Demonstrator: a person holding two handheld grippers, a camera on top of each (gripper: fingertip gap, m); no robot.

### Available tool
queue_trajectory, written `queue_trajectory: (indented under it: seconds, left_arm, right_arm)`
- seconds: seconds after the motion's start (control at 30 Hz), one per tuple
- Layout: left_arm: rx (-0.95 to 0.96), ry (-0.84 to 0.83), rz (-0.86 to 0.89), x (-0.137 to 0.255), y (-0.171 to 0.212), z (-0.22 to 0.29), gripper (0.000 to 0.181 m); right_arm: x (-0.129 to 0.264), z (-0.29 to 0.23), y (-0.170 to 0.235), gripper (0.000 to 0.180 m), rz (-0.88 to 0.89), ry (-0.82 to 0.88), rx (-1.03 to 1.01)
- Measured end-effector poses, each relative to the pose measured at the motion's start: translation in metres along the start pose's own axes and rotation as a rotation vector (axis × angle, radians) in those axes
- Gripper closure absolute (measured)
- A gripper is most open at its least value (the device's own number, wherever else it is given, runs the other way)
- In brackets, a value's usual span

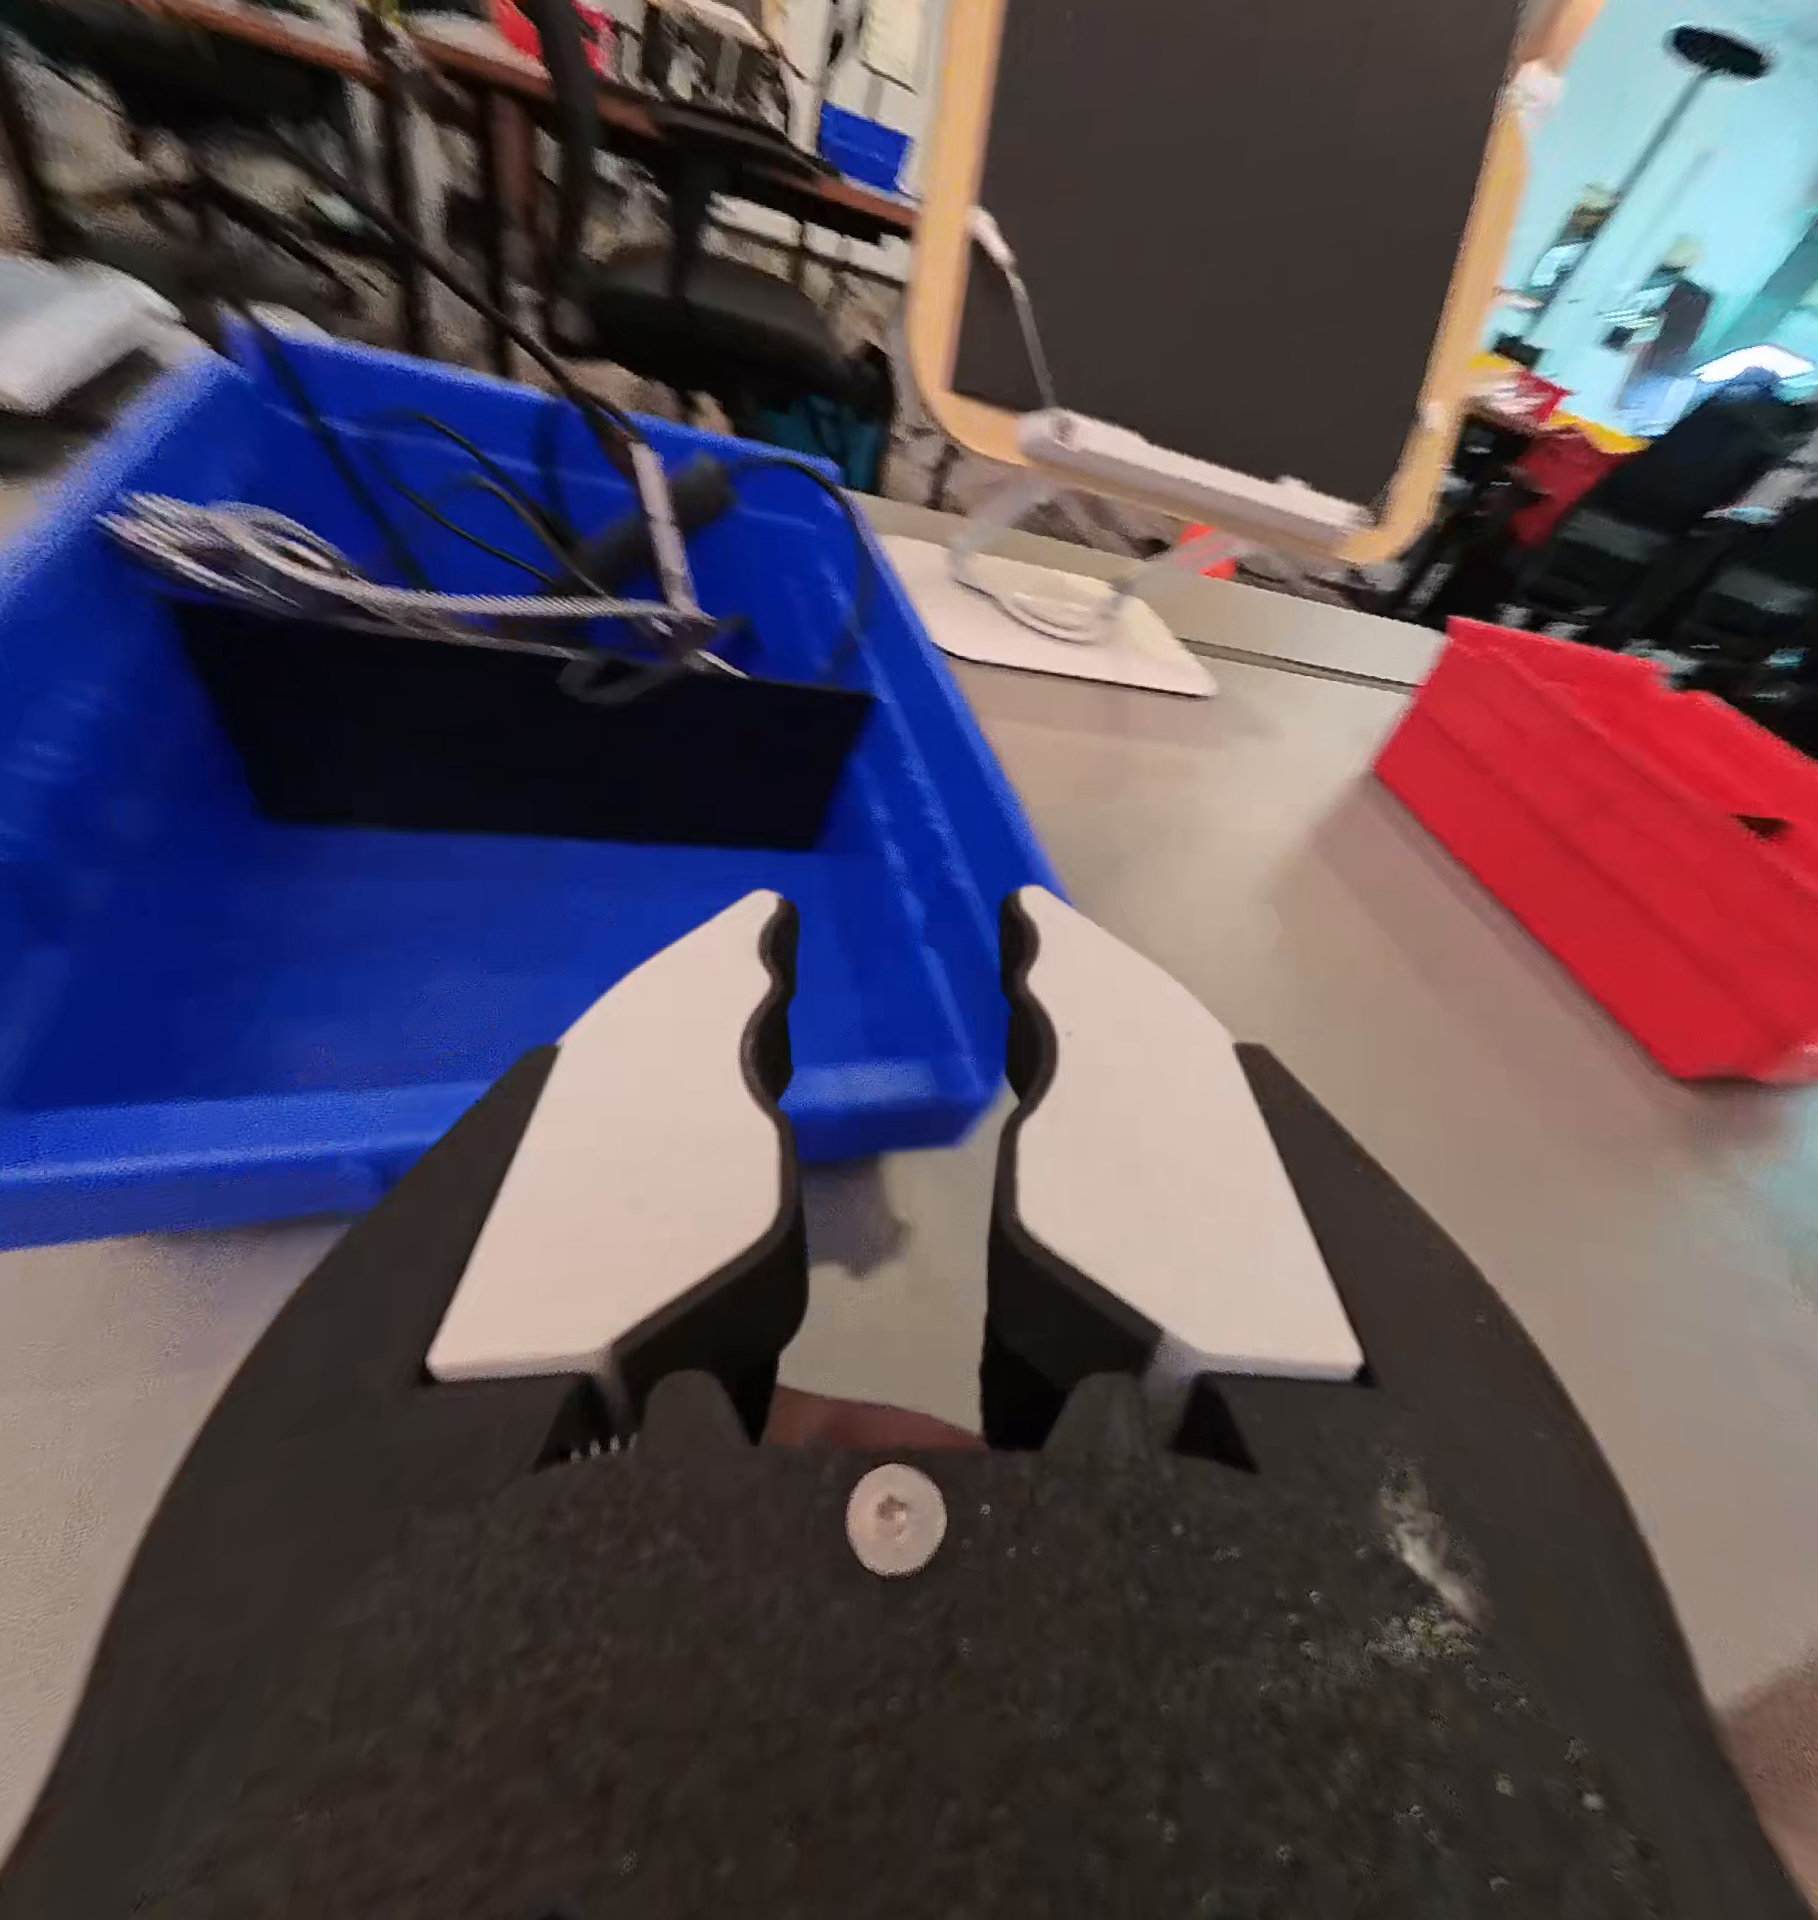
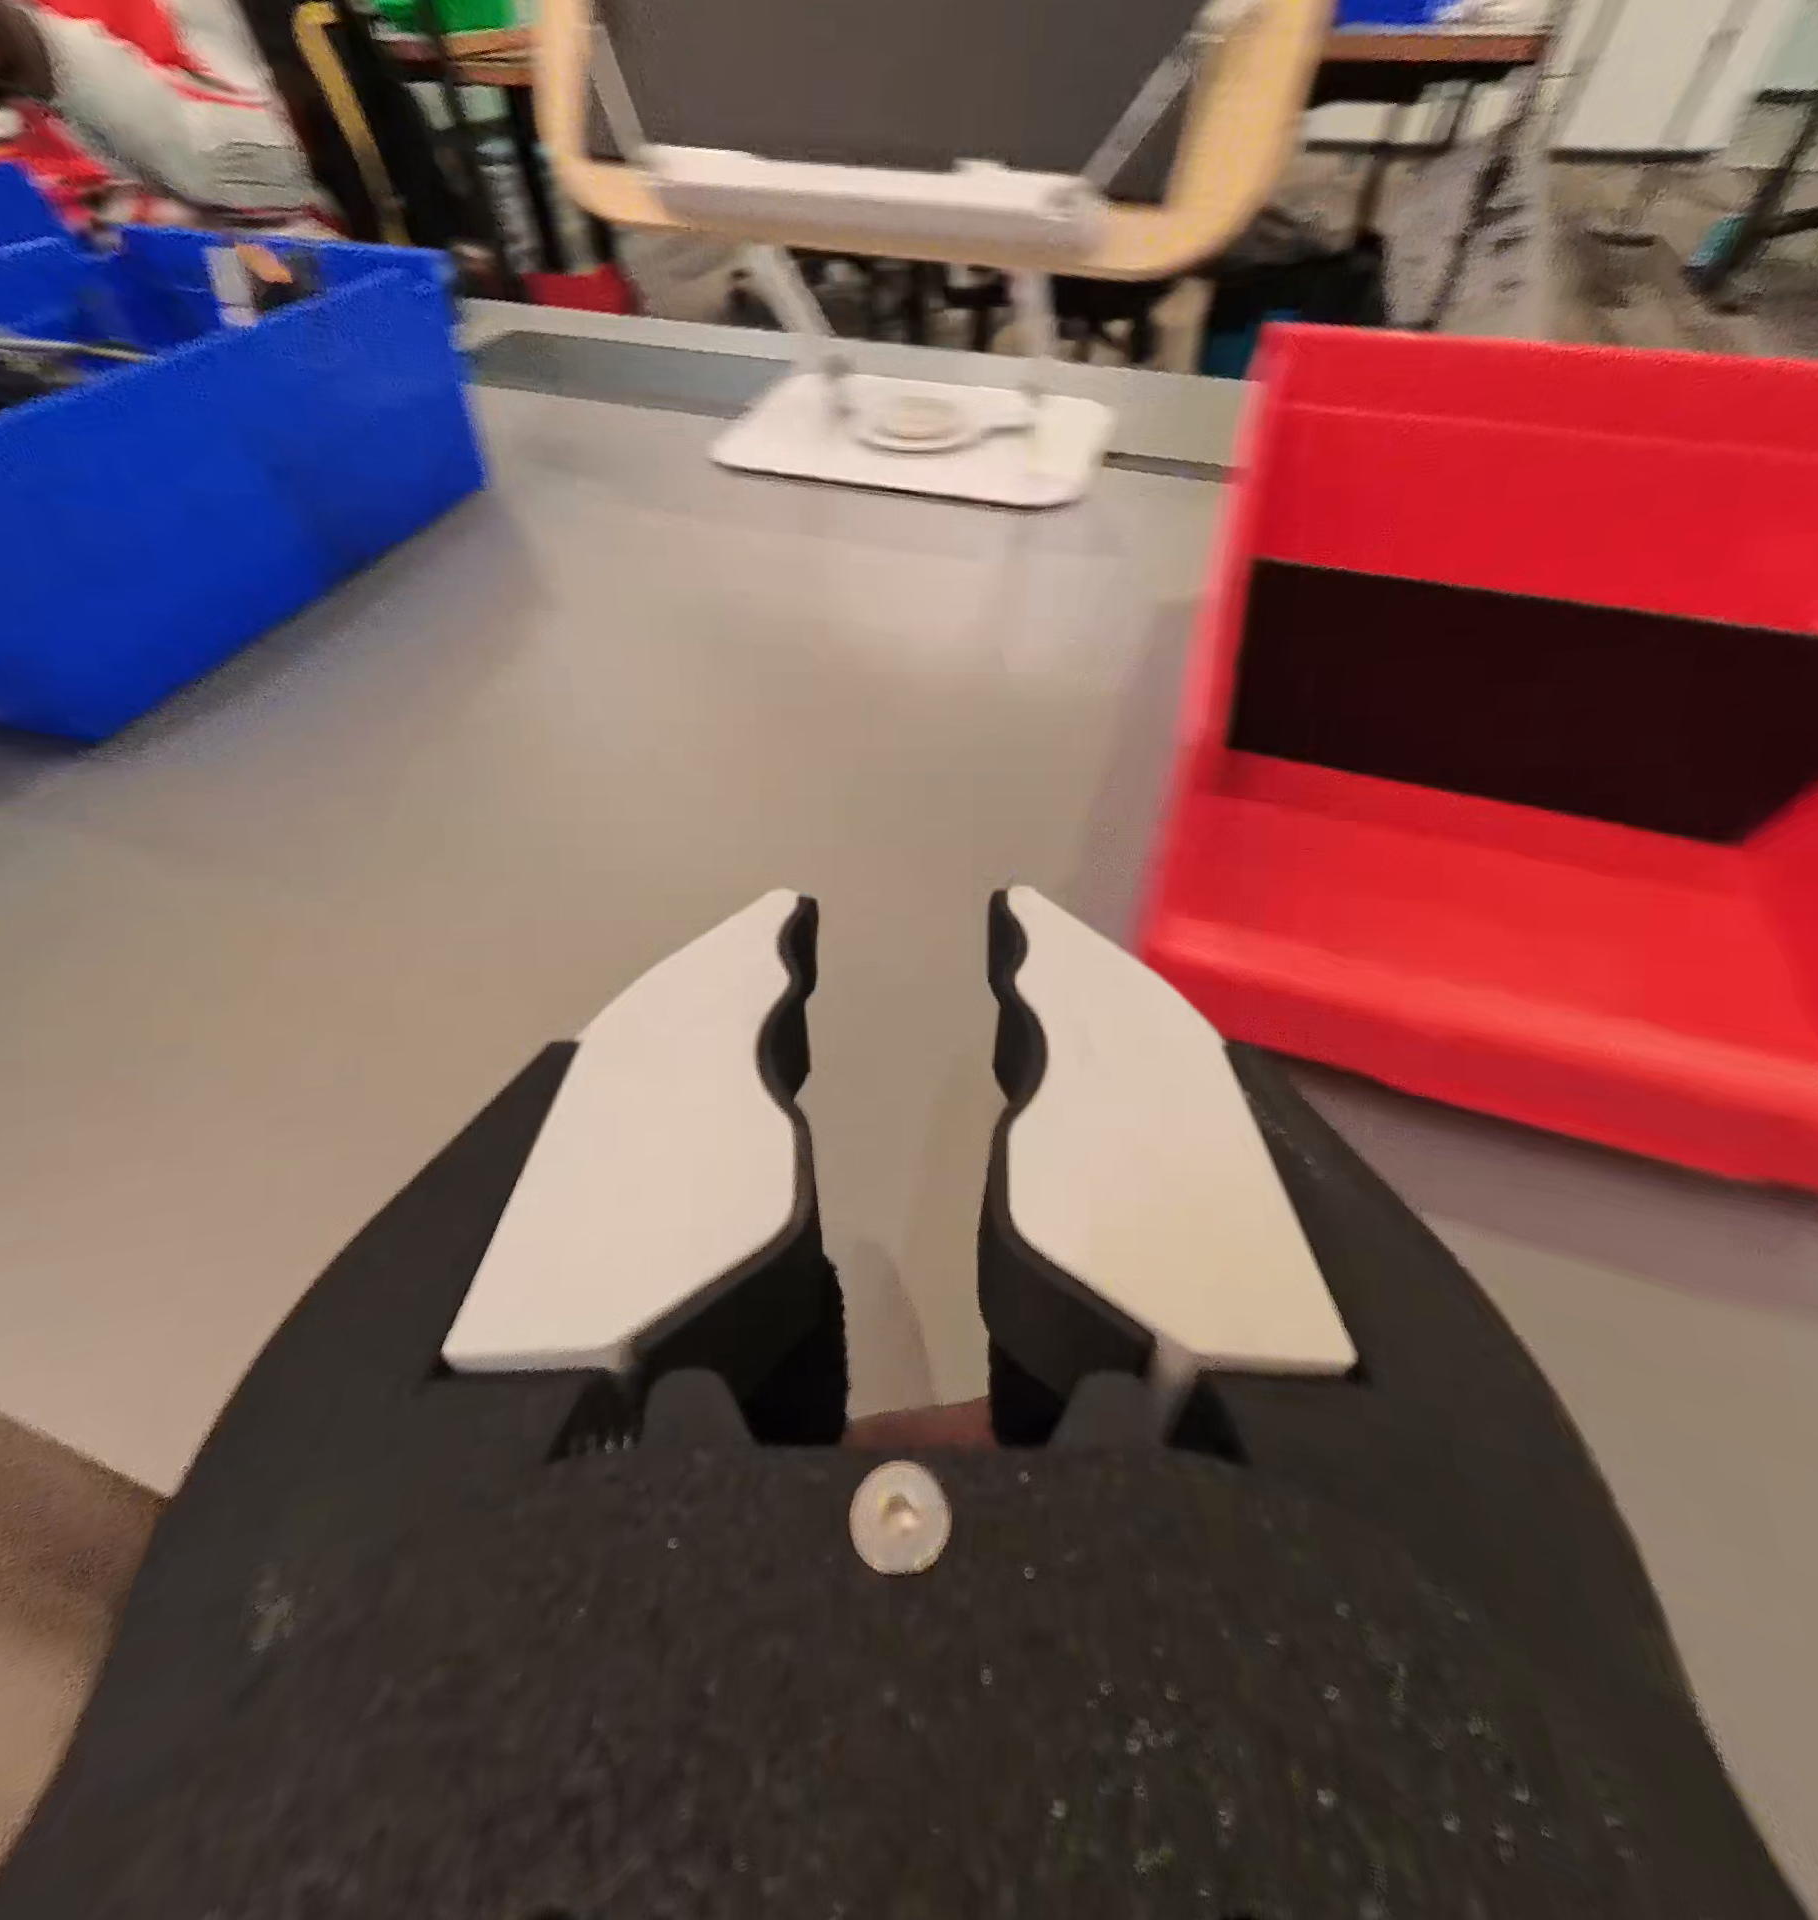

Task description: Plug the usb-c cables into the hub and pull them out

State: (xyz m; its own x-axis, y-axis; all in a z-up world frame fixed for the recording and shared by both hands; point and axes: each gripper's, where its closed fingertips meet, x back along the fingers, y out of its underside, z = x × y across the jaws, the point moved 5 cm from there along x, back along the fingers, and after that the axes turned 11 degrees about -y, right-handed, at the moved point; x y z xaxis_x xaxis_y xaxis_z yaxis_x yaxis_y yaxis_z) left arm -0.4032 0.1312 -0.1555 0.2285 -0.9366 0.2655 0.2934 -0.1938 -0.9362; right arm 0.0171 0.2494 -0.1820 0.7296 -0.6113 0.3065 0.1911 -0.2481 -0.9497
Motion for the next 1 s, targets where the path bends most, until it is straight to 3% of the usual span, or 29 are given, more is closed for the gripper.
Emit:
queue_trajectory:
  seconds: [0.13, 0.27, 0.67, 1.0]
  left_arm:
    - [0.004, 0.066, -0.083, 0.007, 0.024, 0.024, 0.138]
    - [-0.053, 0.064, -0.089, 0.006, 0.028, 0.026, 0.138]
    - [-0.193, 0.086, -0.152, -0.003, 0.042, 0.028, 0.137]
    - [-0.288, 0.125, -0.154, -0.004, 0.047, 0.037, 0.137]
  right_arm:
    - [0.037, 0.066, 0.018, 0.149, -0.017, 0.167, -0.036]
    - [0.044, 0.096, 0.022, 0.149, 0.036, 0.16, -0.232]
    - [0.034, 0.1, 0.03, 0.152, 0.023, 0.123, -0.319]
    - [0.026, 0.081, 0.029, 0.152, -0.022, 0.104, -0.212]
